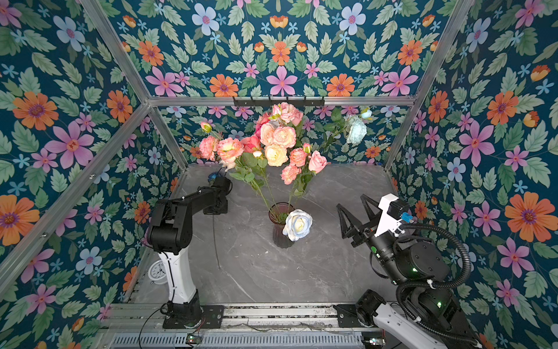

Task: Arrange flowers in a vase
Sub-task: Pick up the flower from the top-left of the table, then place the flower in the vase.

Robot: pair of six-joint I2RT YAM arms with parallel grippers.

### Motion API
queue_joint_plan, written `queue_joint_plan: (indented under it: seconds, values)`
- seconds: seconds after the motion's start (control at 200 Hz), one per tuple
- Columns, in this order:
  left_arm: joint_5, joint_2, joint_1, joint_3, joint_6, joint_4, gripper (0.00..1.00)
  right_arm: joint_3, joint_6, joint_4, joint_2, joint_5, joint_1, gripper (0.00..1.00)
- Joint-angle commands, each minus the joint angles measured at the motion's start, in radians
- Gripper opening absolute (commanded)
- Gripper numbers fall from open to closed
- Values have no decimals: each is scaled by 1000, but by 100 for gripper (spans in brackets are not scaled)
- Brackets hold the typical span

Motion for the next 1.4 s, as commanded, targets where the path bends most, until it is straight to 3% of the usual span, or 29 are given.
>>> queue_joint_plan:
  seconds: [0.0,0.135,0.37,0.57,1.035,1.205,1.395]
  values:
    - [25,-74,4,-32,-78,27,0,1,8,20,-4,-9,0,83]
    - [65,-223,4,-118,-137,123,0,6,9,17,-5,-11,1,83]
    - [19,-525,5,-262,-268,165,0,15,14,18,-5,-22,1,83]
    - [-11,-829,3,-327,-255,155,0,43,26,4,11,-35,1,83]
    - [333,-1346,-73,-289,-196,71,0,131,58,-40,73,-41,1,83]
    - [508,-1417,-71,-212,-152,97,0,182,61,-49,115,-47,2,83]
    - [687,-1391,-71,-144,-194,213,0,206,65,-44,140,-28,1,83]
